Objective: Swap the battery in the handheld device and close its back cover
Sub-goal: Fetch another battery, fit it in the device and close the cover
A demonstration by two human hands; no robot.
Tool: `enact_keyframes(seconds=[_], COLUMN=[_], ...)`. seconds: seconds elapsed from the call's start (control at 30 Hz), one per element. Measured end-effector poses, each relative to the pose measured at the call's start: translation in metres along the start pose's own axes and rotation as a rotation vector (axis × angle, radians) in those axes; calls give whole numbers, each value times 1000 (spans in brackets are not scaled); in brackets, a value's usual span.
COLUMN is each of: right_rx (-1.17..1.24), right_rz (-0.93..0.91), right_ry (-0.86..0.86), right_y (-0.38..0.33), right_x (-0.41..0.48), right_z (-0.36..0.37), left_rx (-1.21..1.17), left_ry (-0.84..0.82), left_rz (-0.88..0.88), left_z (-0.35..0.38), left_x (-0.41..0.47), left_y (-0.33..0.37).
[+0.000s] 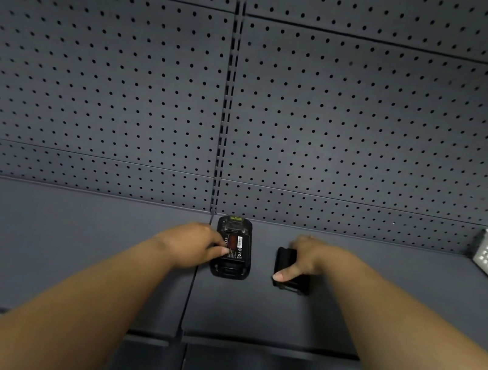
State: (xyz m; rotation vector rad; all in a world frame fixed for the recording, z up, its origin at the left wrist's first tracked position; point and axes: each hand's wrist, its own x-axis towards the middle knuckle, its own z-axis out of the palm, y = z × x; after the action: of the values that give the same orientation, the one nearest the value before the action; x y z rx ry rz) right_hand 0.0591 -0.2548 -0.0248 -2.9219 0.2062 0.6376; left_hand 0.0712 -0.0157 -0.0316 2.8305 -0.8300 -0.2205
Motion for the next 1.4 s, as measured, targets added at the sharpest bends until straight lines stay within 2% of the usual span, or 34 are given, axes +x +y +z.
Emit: enact_keyframes(seconds=[0.27,0.53,0.87,1.23,1.4], right_rx=[731,1150,1179,1076,1121], right_rz=[-140,-225,-211,-247,-200], right_ry=[90,199,274,132,127], right_y=[4,-30,-67,-65,-63], right_x=[-2,2,23,26,28], right_z=[-31,-27,7,8,15], left_rx=[8,-8,-66,-3,60], left_ry=[4,45,193,184,152], left_rz=[0,-11,86,154,180], left_z=[-2,0,3,9,7], left_x=[-4,-6,-11,-9,-6], left_y=[-1,-3,-11,-17,-17])
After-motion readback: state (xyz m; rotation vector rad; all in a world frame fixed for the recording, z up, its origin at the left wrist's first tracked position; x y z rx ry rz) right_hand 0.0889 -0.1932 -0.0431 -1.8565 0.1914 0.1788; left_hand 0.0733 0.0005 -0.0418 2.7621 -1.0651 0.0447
